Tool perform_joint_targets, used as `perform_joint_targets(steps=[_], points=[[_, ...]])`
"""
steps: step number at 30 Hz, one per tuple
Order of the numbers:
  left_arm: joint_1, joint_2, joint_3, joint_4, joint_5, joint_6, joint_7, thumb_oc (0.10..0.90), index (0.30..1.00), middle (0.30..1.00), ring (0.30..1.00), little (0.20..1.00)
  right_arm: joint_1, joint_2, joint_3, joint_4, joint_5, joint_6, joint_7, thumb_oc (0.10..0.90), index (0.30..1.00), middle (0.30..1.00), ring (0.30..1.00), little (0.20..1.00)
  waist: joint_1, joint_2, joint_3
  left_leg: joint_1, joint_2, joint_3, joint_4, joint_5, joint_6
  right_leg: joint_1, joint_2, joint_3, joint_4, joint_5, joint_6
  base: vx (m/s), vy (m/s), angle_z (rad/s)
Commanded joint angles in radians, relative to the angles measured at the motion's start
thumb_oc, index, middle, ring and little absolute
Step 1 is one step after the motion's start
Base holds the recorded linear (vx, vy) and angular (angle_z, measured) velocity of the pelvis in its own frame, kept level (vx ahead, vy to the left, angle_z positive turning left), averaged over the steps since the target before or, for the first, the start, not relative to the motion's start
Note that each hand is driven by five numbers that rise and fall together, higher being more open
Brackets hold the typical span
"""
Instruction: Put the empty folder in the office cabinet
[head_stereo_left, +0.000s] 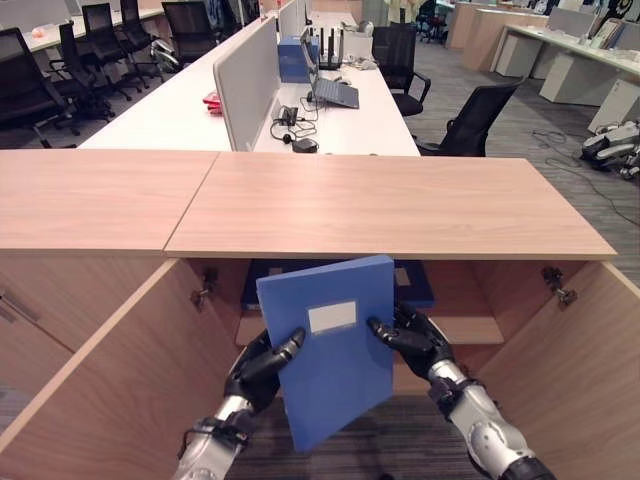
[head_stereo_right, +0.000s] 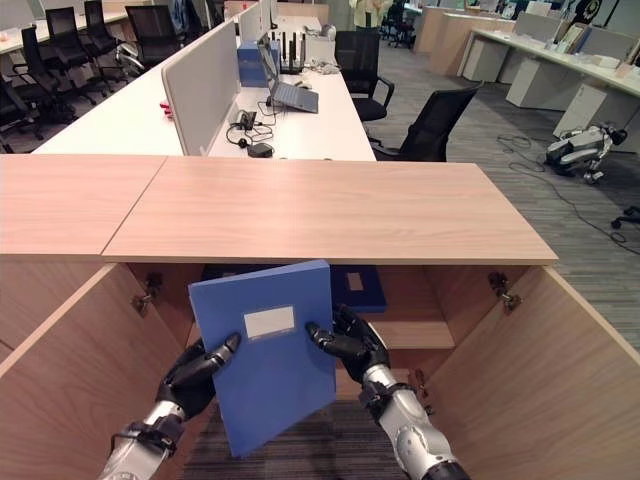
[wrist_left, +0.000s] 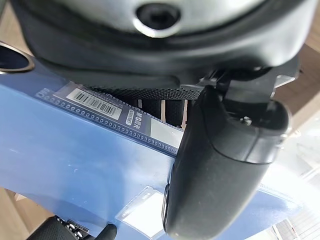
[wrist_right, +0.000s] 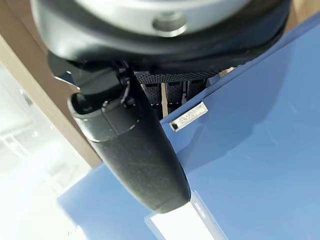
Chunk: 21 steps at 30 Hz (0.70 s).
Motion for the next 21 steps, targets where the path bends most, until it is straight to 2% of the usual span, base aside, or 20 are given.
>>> perform_joint_targets(steps=[1,7,16,18,21], points=[[-0.191,-0.231,-0.321,-0.108,0.032,0.062,-0.239,0.4,0.3,0.3,0.3,0.3,-0.119,0.392,0.237,-0.23,0.153,0.081,0.301,0.4,0.3,0.3,0.3,0.3,-0.02,0.021,-0.054,-0.025,0.006,-0.083,-0.007,-0.076,-0.026,0.09,0.038,-0.006,0.001,-0.086,-0.013,0.0,0.0,0.0],[-0.196,-0.23,-0.34,-0.104,0.048,0.046,-0.24,0.4,0.3,0.3,0.3,0.3,-0.075,0.388,0.282,-0.176,0.177,0.122,0.335,0.4,0.3,0.3,0.3,0.3,-0.023,0.02,-0.055,-0.025,0.008,-0.081,-0.007,-0.074,-0.027,0.09,0.037,-0.006,0.001,-0.088,-0.012,0.0,0.0,0.0],[-0.254,-0.22,-0.403,-0.108,0.068,0.034,-0.214,0.4,0.3,0.3,0.3,0.3,-0.119,0.353,0.361,-0.09,0.139,0.154,0.358,0.4,0.3,0.3,0.3,0.3,-0.022,0.019,-0.057,-0.025,0.008,-0.079,-0.007,-0.072,-0.029,0.091,0.036,-0.009,0.001,-0.089,-0.012,0.0,0.001,-0.01],[-0.297,-0.207,-0.445,-0.109,0.079,0.026,-0.214,0.4,0.3,0.3,0.3,0.3,-0.158,0.32,0.42,-0.053,0.112,0.176,0.377,0.4,0.3,0.3,0.3,0.3,-0.021,0.016,-0.058,-0.023,0.008,-0.078,-0.007,-0.072,-0.031,0.094,0.037,-0.012,0.001,-0.091,-0.012,0.0,0.0,0.0],[-0.336,-0.193,-0.474,-0.117,0.079,0.017,-0.213,0.4,0.3,0.3,0.3,0.3,-0.197,0.277,0.46,-0.058,0.088,0.175,0.39,0.4,0.3,0.3,0.3,0.3,-0.021,0.016,-0.052,-0.026,0.008,-0.079,-0.007,-0.067,-0.032,0.092,0.036,-0.014,0.001,-0.088,-0.012,0.0,0.0,0.0]])
